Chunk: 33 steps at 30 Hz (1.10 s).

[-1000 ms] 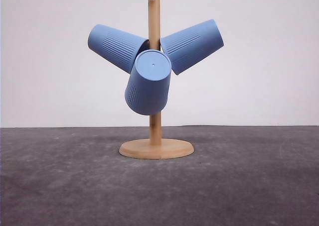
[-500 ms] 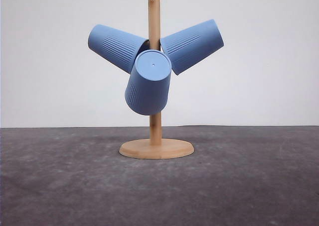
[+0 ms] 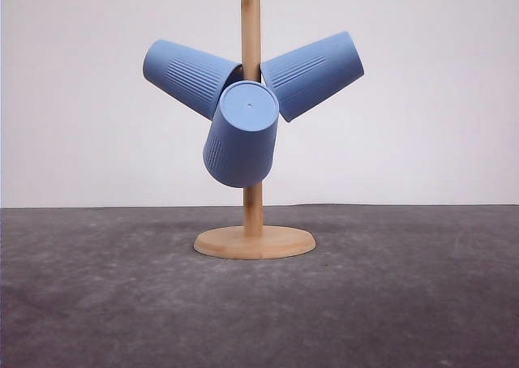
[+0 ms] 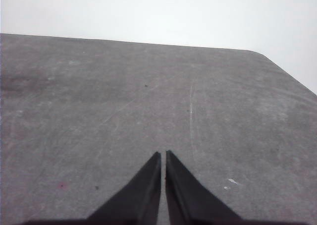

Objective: Place three cups

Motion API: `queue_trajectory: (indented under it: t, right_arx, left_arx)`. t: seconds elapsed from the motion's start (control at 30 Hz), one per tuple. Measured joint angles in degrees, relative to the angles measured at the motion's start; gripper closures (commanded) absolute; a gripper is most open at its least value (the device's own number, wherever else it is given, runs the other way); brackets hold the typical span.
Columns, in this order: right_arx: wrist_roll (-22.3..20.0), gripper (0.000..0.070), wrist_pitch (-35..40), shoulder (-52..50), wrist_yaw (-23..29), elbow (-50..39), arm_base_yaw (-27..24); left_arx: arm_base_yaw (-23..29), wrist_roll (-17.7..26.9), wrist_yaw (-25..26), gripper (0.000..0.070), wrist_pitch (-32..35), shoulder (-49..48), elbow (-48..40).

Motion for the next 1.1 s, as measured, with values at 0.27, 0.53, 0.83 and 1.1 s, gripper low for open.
queue_trajectory:
  t: [0.27, 0.53, 0.83, 1.1]
  right_arx:
    - [0.0, 0.0689, 1.4, 0.0, 0.0, 0.0, 0.0]
    - [0.0, 0.0689, 1.4, 0.0, 0.0, 0.0, 0.0]
    - [0.0, 0.0689, 1.4, 0.0, 0.0, 0.0, 0.0]
    - [0.0, 0.0689, 1.4, 0.0, 0.0, 0.0, 0.0]
  left_arx:
    - [0.0, 0.0, 0.0, 0.07, 0.0, 0.0, 0.0]
    - [0.0, 0.0, 0.0, 0.07, 0.0, 0.0, 0.0]
    - [0.0, 0.0, 0.0, 0.07, 0.0, 0.0, 0.0]
    - [0.0, 0.0, 0.0, 0.07, 0.0, 0.0, 0.0]
